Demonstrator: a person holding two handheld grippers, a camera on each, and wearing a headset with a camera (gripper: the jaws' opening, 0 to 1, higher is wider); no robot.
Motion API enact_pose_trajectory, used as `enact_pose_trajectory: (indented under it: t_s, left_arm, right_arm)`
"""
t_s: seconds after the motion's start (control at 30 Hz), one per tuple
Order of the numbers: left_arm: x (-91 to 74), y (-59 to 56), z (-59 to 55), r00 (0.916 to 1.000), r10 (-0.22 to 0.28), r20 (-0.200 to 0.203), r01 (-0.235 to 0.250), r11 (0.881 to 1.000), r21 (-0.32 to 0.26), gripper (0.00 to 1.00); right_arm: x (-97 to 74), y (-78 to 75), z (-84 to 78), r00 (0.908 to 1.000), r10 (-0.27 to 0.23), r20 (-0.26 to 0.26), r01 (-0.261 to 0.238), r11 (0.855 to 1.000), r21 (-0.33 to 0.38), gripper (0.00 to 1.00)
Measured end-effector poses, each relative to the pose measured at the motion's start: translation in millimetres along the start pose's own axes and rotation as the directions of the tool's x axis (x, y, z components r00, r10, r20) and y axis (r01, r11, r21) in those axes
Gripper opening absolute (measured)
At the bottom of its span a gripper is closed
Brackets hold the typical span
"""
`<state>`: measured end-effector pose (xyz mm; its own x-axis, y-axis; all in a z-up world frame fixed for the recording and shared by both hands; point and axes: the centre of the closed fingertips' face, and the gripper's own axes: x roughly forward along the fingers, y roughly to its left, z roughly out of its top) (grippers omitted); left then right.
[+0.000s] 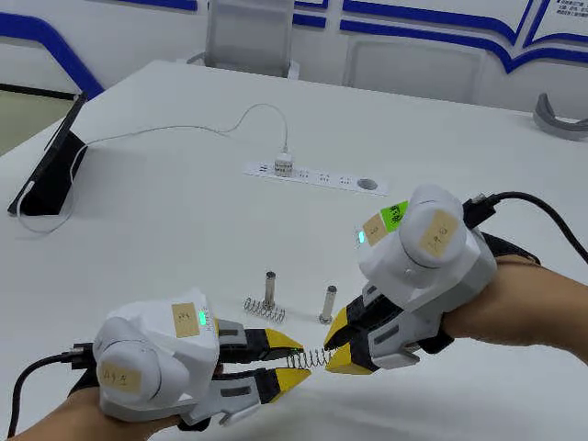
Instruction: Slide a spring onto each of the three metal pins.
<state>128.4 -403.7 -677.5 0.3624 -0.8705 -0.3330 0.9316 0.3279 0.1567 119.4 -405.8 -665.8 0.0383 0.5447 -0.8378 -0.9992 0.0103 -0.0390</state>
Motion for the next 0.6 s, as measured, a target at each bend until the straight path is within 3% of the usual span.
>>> enact_pose_trajectory:
  t_s: [0.6]
  left_arm:
    - [1.4,-3.4,1.8,0.9999,-0.015,0.003,0.015,1.000,0.002,0.11]
  right_arm:
    - [-6.4,1.9,23.9,0.9981,-0.001,0.061,0.000,1.000,0.001,0.12]
